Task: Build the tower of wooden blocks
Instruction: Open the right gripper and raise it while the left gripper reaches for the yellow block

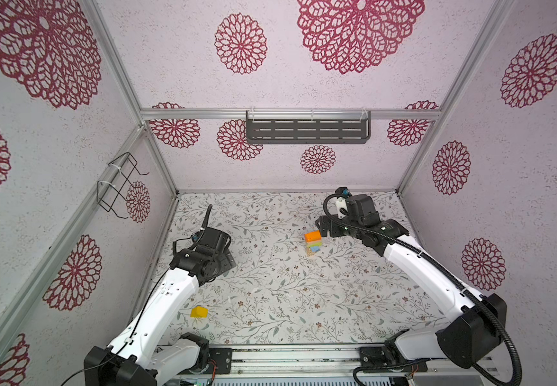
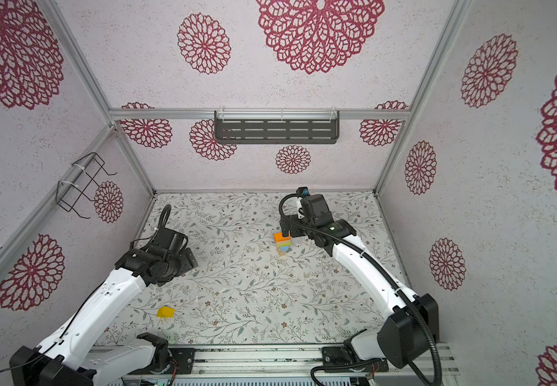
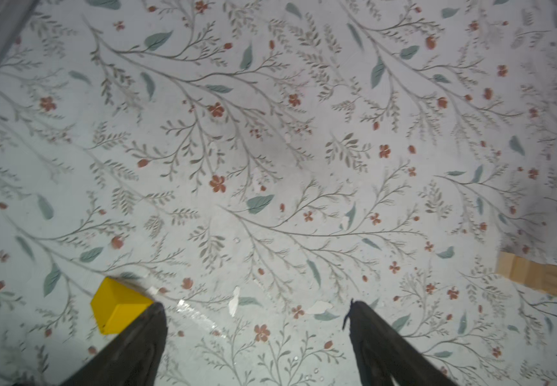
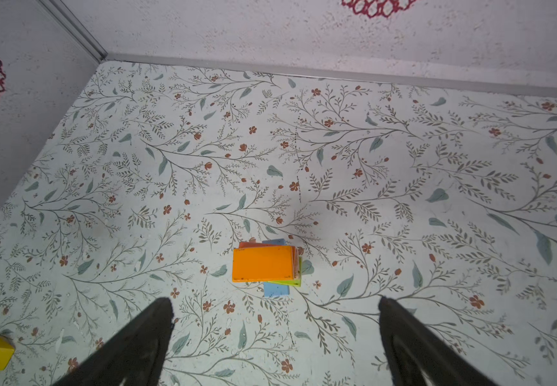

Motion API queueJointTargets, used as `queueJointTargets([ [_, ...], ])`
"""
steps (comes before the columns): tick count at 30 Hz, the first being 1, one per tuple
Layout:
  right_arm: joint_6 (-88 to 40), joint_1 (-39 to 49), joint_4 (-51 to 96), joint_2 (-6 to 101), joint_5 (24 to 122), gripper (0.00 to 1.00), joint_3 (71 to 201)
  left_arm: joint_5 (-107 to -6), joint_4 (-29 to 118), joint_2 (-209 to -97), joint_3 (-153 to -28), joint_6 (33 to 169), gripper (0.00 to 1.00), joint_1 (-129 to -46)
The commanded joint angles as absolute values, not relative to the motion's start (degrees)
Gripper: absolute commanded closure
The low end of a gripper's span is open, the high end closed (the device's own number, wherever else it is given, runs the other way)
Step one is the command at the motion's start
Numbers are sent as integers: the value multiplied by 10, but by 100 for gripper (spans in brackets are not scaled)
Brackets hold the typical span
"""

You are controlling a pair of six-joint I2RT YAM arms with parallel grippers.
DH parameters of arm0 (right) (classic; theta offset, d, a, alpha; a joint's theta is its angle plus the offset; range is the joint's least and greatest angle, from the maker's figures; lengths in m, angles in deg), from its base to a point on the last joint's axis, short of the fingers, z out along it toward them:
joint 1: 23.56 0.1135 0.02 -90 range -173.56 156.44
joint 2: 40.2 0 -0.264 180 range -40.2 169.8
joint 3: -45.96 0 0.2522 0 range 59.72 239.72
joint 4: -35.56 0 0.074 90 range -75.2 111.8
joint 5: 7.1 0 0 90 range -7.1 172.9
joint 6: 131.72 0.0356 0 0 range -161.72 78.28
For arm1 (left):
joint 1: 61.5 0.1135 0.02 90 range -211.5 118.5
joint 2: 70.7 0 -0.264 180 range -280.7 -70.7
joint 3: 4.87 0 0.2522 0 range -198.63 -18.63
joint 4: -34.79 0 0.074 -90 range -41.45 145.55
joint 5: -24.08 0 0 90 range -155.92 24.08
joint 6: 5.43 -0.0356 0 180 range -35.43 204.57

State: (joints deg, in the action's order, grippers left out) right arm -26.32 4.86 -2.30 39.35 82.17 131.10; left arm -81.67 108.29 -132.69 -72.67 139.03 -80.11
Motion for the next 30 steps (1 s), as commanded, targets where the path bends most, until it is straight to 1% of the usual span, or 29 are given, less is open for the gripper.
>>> queueJointTargets([
  [1,-239,39,56,398,766,1,1282,-860,1165,-1286,-695,1499,12,-796],
  [2,-236,36,66,402,751,1,1276,-868,1179,-1273,-684,1526,12,-796],
  [6,-225,25,93,408,716,1,1262,-896,1223,-1213,-638,1634,5,-795],
  [9,-218,23,106,411,703,1,1251,-896,1228,-1183,-595,1695,4,-795],
  [11,-219,22,106,411,695,2,1245,-885,1213,-1181,-572,1711,4,-796],
  [20,-210,14,121,402,665,6,1228,-883,1164,-1249,-557,1712,8,-793],
  [25,-210,12,123,405,660,7,1227,-867,1125,-1266,-538,1687,12,-776],
  [30,-209,11,128,412,652,9,1225,-839,1083,-1297,-528,1631,19,-737],
])
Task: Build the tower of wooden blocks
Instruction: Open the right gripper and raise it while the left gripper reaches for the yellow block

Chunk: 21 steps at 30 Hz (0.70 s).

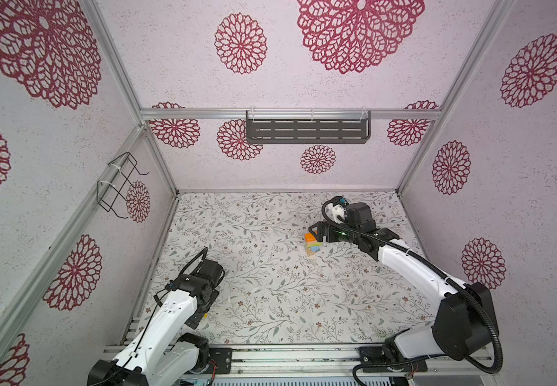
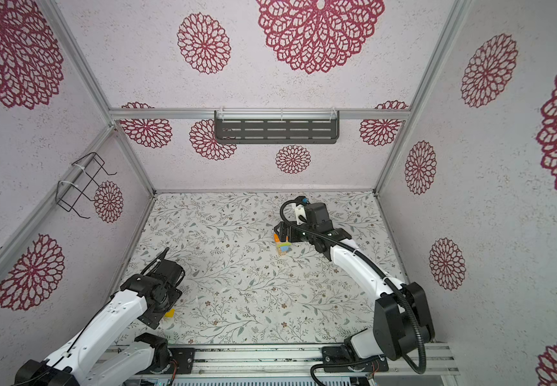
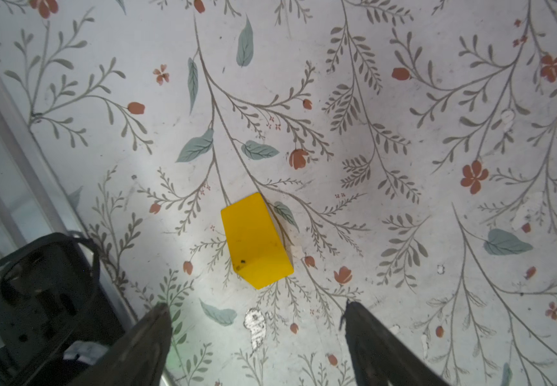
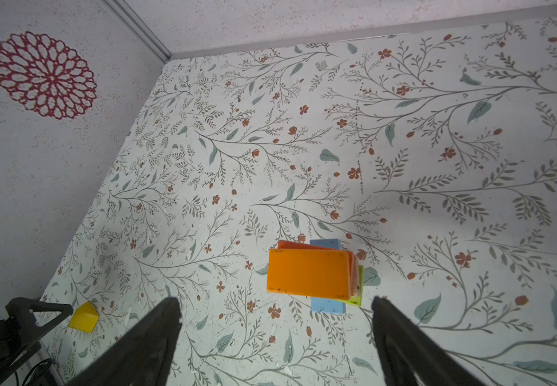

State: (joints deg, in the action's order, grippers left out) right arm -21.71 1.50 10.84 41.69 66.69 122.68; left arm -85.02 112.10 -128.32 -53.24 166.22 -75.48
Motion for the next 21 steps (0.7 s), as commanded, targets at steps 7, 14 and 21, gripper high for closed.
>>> queueJointTargets([
  [7,-210,11,128,427,647,10,1227,-826,1049,-1329,-525,1584,27,-692],
  [14,-210,11,127,433,647,11,1227,-817,1022,-1351,-511,1557,35,-661],
  [21,-212,11,127,439,645,11,1228,-806,987,-1378,-498,1533,47,-635],
])
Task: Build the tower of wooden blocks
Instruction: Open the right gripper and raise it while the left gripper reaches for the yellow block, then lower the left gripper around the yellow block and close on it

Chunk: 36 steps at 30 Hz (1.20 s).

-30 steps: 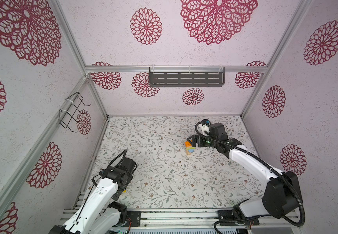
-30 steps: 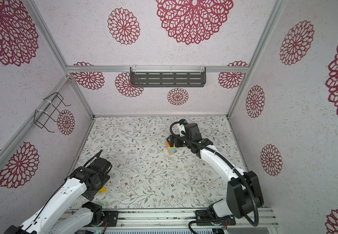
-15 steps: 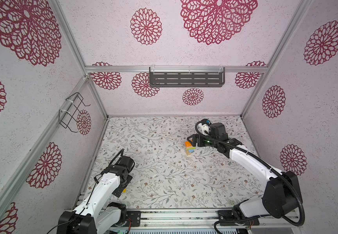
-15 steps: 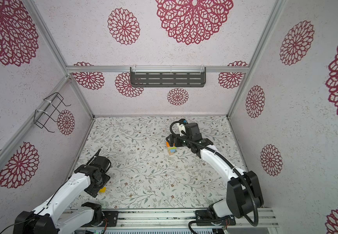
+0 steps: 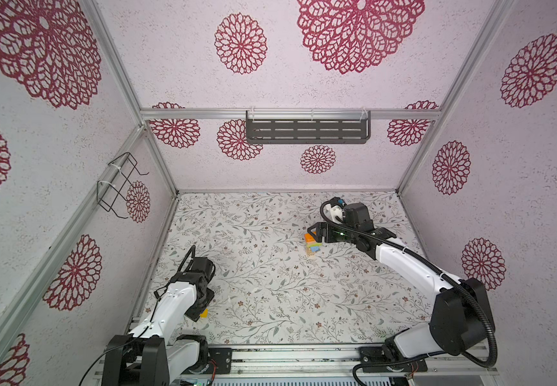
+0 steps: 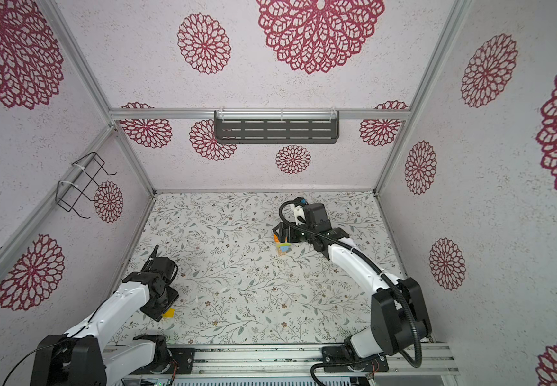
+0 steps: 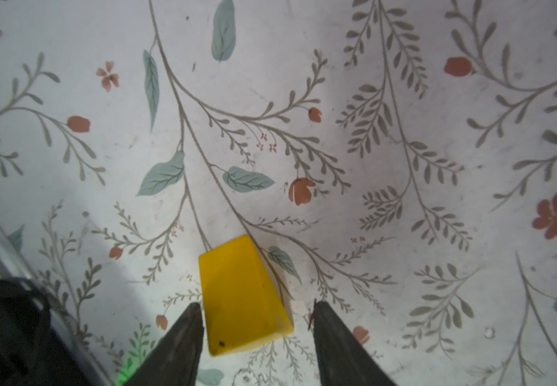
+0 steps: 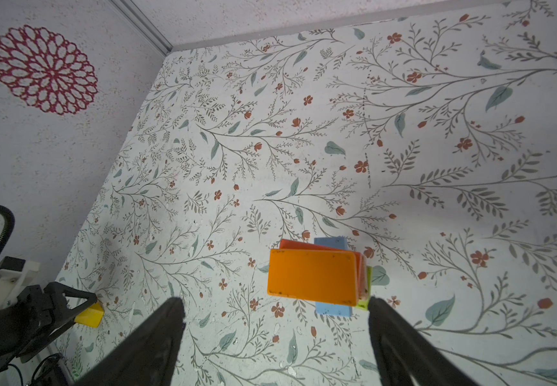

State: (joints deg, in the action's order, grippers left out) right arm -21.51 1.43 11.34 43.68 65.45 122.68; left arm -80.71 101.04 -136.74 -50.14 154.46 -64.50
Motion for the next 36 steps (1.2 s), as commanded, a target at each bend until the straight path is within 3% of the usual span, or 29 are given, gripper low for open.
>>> queueJointTargets([
  [1,-211,11,127,439,643,12,1228,-806,983,-1385,-499,1530,49,-632],
  [21,-212,11,124,428,640,9,1230,-785,936,-1470,-539,1469,83,-623],
  [36,-214,5,122,409,654,7,1223,-843,997,-1633,-766,1475,88,-798],
])
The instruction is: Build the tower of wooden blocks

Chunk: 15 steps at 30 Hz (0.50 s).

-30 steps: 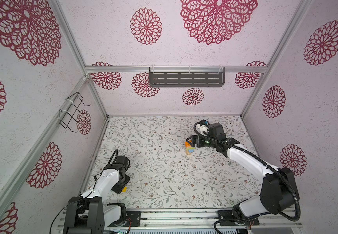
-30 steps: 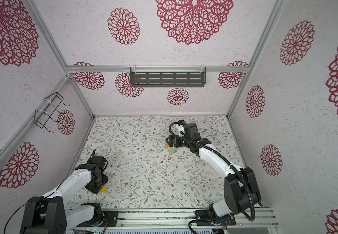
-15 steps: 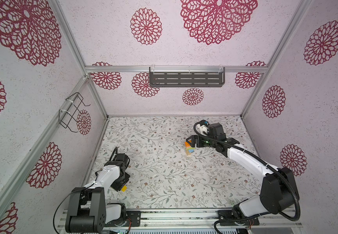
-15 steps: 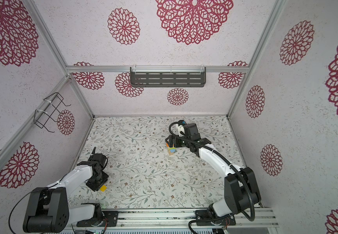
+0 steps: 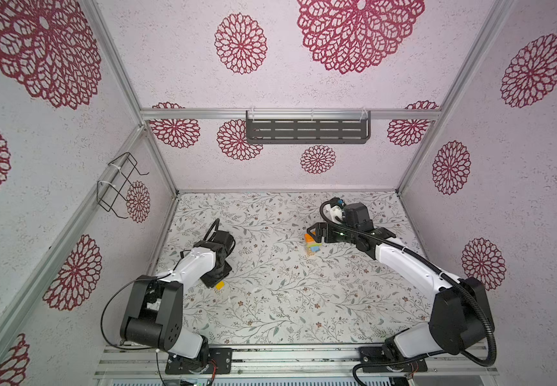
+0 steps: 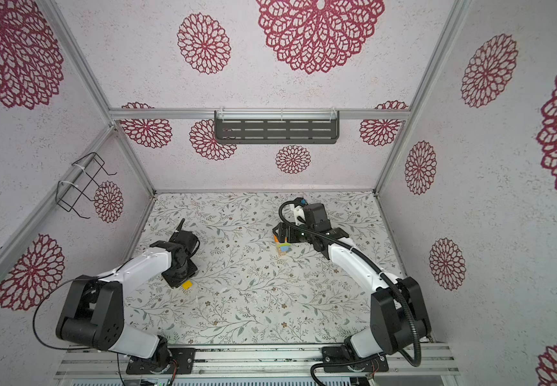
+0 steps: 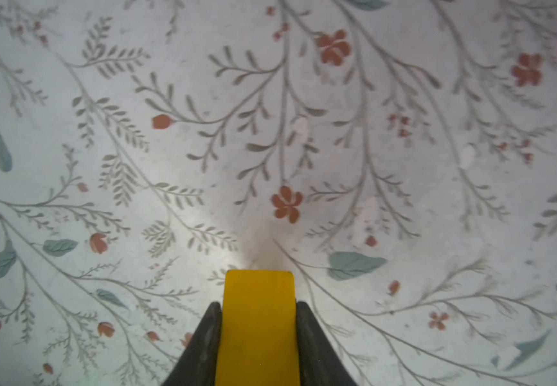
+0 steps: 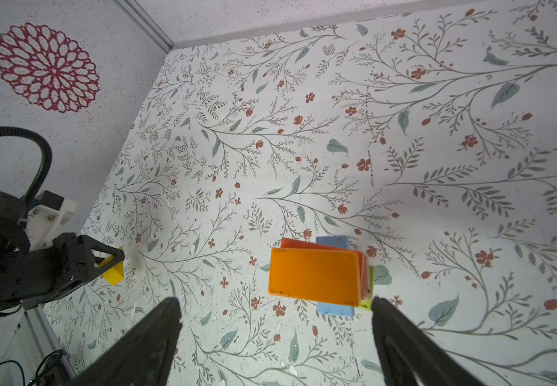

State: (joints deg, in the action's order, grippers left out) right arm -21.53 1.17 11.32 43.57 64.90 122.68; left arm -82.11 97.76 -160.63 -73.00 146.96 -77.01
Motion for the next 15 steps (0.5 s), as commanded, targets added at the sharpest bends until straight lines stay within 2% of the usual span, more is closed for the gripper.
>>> queueJointTargets([
  [1,-214,4,122,407,654,8,1223,-845,1001,-1650,-787,1475,88,-811],
  [9,-212,-12,126,391,661,6,1214,-861,1045,-1737,-949,1449,88,-879],
  [15,-202,-37,121,379,675,3,1209,-870,1145,-1809,-1173,1389,88,-922],
])
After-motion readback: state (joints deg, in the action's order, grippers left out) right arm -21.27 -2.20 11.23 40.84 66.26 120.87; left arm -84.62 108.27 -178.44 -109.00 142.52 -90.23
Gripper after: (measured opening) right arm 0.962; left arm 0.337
